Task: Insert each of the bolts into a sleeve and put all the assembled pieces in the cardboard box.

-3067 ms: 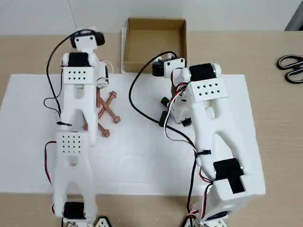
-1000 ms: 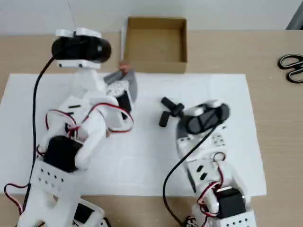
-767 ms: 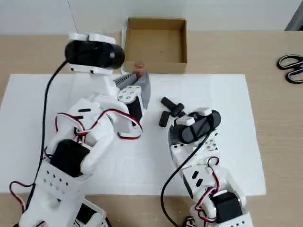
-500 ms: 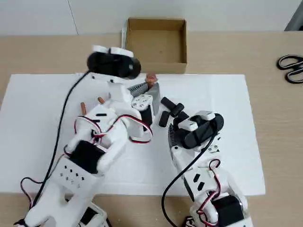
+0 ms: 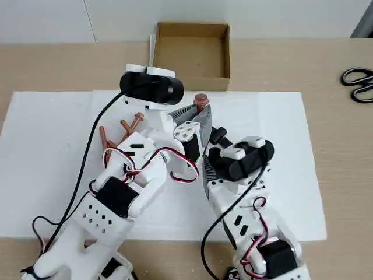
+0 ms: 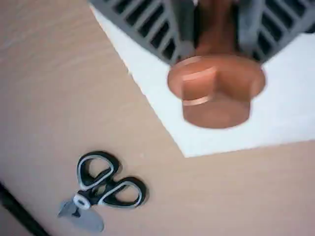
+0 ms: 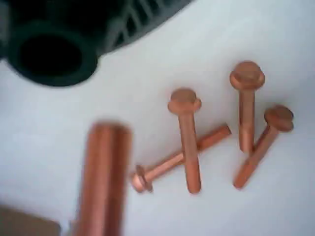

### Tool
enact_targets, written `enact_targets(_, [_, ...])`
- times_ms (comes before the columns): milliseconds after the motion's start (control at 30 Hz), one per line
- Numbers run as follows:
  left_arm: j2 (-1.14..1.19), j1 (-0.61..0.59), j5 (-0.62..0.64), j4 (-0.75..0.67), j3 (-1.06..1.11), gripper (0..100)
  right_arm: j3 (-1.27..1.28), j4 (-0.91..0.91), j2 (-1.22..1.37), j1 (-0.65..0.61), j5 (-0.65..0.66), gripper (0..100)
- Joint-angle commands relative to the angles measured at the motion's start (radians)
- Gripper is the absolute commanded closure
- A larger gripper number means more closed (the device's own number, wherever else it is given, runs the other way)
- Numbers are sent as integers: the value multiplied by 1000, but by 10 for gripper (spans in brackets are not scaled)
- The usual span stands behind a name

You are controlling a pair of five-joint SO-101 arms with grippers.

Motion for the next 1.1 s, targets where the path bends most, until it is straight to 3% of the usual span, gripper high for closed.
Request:
enact_targets(0, [-31,5,8,-63,-8,994,14,-28,-15,-12,-6,995])
enact_targets(333, [-23,69,6,-63,42,994,34,-64,-15,-35,-6,995])
enact_targets(1067, [-25,66,2,-94,105,994,28,-64,-15,-33,-5,995])
